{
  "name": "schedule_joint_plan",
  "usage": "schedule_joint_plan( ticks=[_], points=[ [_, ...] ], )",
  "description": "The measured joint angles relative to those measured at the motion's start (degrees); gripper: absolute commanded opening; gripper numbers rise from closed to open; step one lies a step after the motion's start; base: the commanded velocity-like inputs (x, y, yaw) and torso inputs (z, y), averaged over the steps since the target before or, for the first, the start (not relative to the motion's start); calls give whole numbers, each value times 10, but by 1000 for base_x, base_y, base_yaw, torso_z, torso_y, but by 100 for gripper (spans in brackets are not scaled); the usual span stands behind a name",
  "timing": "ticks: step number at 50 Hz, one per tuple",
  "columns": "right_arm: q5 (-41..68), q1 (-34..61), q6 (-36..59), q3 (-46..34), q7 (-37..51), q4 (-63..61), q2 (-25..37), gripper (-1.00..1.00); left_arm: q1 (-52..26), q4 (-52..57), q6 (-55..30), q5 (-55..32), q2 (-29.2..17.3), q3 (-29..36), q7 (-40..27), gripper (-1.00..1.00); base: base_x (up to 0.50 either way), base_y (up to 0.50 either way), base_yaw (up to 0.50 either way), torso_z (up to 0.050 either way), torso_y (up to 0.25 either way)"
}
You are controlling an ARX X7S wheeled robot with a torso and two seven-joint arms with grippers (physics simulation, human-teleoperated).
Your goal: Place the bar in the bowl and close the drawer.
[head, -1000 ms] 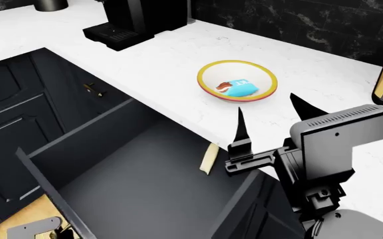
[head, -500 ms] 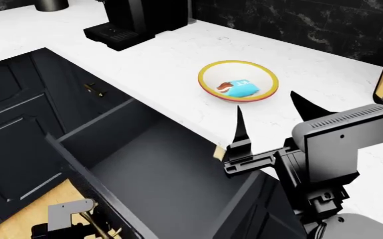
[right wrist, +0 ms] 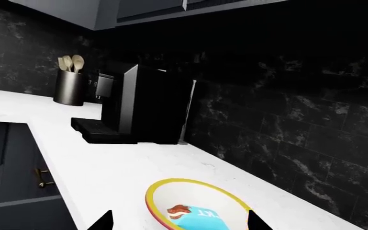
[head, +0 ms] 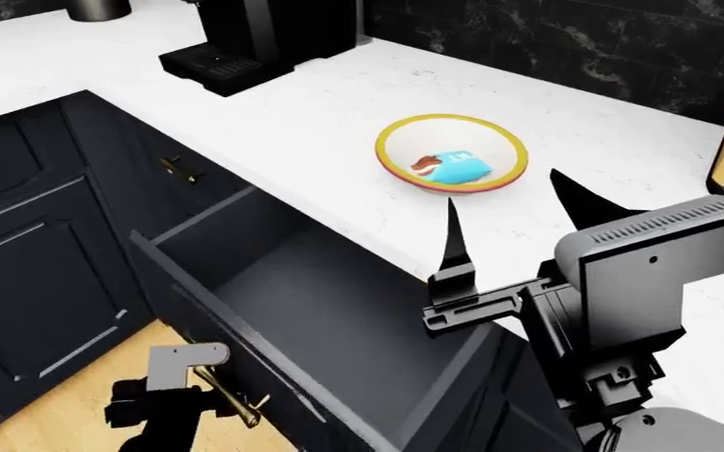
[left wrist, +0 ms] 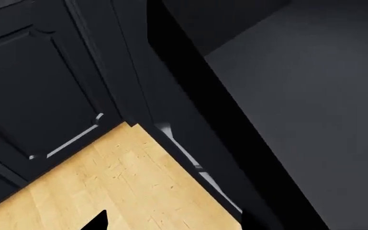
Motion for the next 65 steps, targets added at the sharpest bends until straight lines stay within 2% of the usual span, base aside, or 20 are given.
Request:
schedule_joint_plan(
  ticks=[12,19,24,29,38,46,55,65],
  points=[
    [13,12,6,1,7,0,1,100,-80,-119,31,0,4,61,-26,100,0,0,0,2,4],
    [17,18,9,0,9,1,1,100,-139,-224,75,-54,1,140,-60,100,0,0,0,3,3],
    [19,19,9,0,11,1,2,100,-184,-310,116,-146,-1,238,-85,100,0,0,0,0,2],
    [19,19,7,0,11,1,4,100,-224,-386,154,-288,3,374,-101,100,0,0,0,2,2],
    [18,14,2,2,11,0,10,100,-259,-386,119,-583,-7,644,-136,100,0,0,0,5,6],
    [20,11,-2,5,13,-2,16,100,-278,-386,130,-757,-12,827,-150,100,0,0,0,5,6],
    [20,5,-8,7,15,-4,19,100,-280,-386,164,-869,-13,938,-154,100,0,0,0,5,7],
    [21,7,-10,4,17,-4,18,100,-275,-386,186,-914,-11,966,-156,100,0,0,0,3,5]
  ],
)
